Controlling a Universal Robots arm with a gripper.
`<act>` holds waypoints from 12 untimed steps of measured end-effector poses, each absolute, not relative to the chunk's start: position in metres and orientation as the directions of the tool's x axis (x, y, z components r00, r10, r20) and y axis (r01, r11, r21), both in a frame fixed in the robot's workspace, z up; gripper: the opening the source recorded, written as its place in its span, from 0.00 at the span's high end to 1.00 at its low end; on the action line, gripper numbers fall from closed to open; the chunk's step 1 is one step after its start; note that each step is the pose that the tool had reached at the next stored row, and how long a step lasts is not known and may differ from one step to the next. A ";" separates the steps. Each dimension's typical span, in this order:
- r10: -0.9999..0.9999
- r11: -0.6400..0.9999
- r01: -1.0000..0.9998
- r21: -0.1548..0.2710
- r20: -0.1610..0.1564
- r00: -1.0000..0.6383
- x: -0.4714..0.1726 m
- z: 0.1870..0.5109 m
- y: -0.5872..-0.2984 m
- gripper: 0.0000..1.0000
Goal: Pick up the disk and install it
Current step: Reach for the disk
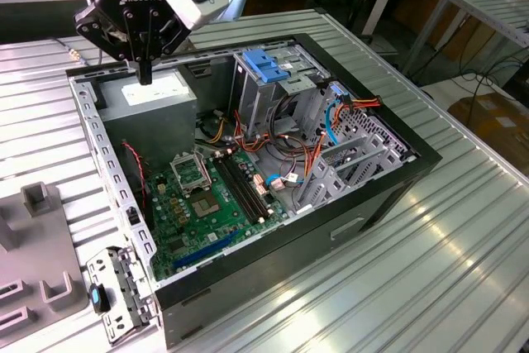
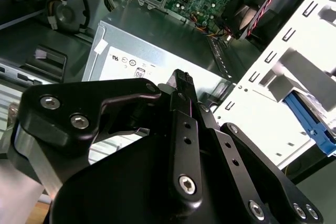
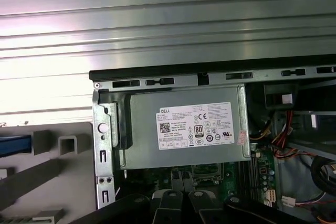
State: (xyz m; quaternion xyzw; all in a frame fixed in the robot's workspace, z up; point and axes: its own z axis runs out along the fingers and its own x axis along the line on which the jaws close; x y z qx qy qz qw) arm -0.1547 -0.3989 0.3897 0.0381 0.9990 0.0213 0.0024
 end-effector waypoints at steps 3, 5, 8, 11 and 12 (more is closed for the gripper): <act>0.076 0.996 0.076 0.043 -0.002 -0.997 -0.156 0.389 -0.399 0.89; 0.076 0.996 0.076 0.043 -0.001 -0.997 -0.156 0.389 -0.399 0.89; 0.076 0.996 0.076 0.043 0.000 -0.997 -0.157 0.389 -0.399 0.89; 0.076 0.996 0.076 0.042 0.001 -0.997 -0.157 0.389 -0.399 0.89; 0.076 0.996 0.076 0.042 0.001 -0.997 -0.157 0.389 -0.399 0.89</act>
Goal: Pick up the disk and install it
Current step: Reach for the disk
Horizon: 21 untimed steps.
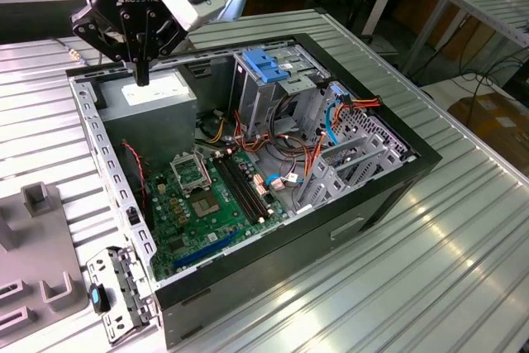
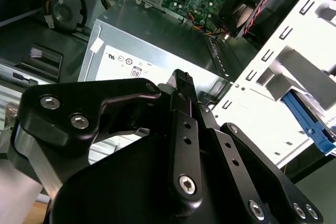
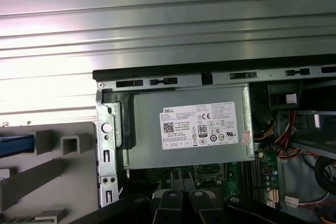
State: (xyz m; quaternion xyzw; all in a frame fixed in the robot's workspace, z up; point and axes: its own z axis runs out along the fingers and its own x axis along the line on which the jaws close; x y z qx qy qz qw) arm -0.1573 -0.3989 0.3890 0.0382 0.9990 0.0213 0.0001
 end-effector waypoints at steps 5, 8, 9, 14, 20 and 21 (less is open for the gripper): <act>0.076 0.996 0.076 0.042 0.003 -0.997 -0.159 0.389 -0.399 0.89; 0.076 0.996 0.076 0.042 0.004 -0.997 -0.160 0.389 -0.399 0.89; 0.076 0.996 0.076 0.042 0.004 -0.997 -0.160 0.388 -0.399 0.89; 0.076 0.996 0.076 0.042 0.005 -0.997 -0.161 0.388 -0.399 0.89; 0.076 0.996 0.076 0.042 0.006 -0.997 -0.163 0.388 -0.399 0.89; 0.076 0.996 0.076 0.042 0.007 -0.997 -0.163 0.388 -0.399 0.89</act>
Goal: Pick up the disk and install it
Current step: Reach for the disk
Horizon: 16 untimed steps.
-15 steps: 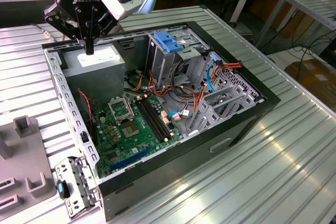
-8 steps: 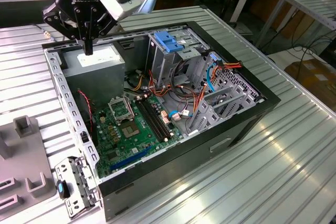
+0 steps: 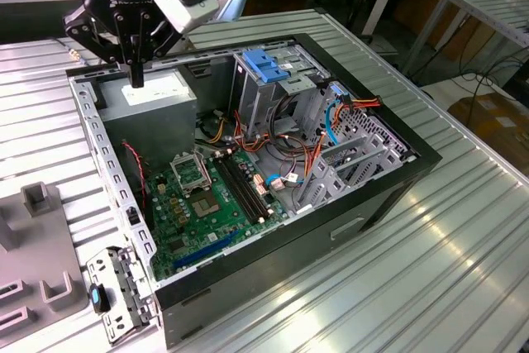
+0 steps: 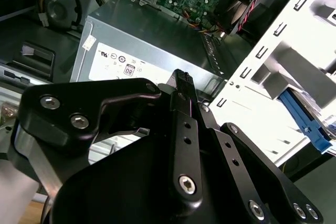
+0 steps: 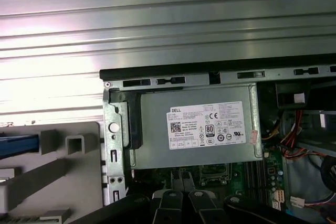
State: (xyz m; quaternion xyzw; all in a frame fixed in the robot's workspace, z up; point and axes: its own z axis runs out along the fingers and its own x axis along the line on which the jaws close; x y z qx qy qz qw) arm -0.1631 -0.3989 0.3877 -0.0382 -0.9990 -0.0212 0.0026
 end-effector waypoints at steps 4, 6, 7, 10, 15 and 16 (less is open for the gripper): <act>0.076 0.996 0.077 0.042 0.008 -0.997 -0.164 0.388 -0.399 0.89; 0.076 0.996 0.076 0.042 0.008 -0.997 -0.166 0.387 -0.399 0.89; 0.076 0.996 0.076 0.042 0.008 -0.997 -0.167 0.387 -0.399 0.89; 0.076 0.996 0.077 0.042 0.009 -0.997 -0.171 0.387 -0.399 0.89; 0.076 0.996 0.077 0.042 0.010 -0.997 -0.173 0.387 -0.399 0.89; 0.076 0.996 0.077 0.042 0.010 -0.997 -0.174 0.387 -0.399 0.89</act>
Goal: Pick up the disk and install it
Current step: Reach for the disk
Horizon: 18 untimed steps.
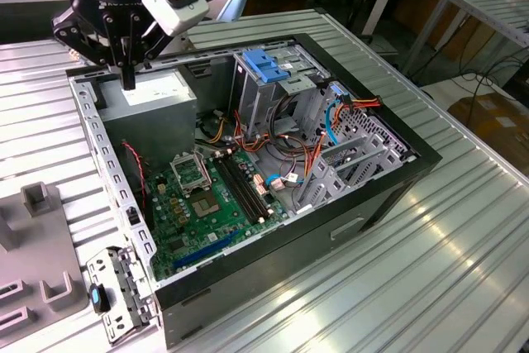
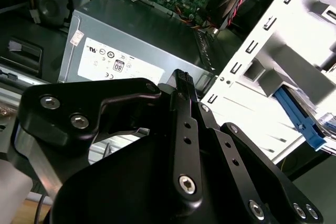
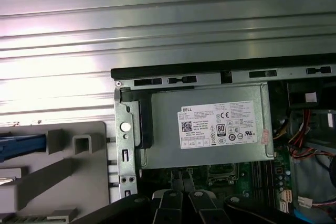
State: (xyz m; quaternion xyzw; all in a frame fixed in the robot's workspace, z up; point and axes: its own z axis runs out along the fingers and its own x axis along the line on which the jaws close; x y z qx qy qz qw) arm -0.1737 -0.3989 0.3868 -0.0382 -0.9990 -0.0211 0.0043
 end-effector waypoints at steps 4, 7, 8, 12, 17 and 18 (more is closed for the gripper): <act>0.076 0.996 0.077 0.042 0.012 -0.997 -0.176 0.387 -0.399 0.89; 0.076 0.996 0.077 0.042 0.013 -0.997 -0.177 0.386 -0.399 0.89; 0.076 0.996 0.077 0.041 0.013 -0.997 -0.177 0.386 -0.399 0.89; 0.076 0.996 0.077 0.041 0.016 -0.997 -0.179 0.386 -0.399 0.89; 0.076 0.996 0.077 0.041 0.018 -0.997 -0.180 0.386 -0.399 0.89; 0.076 0.996 0.077 0.041 0.018 -0.997 -0.180 0.386 -0.399 0.89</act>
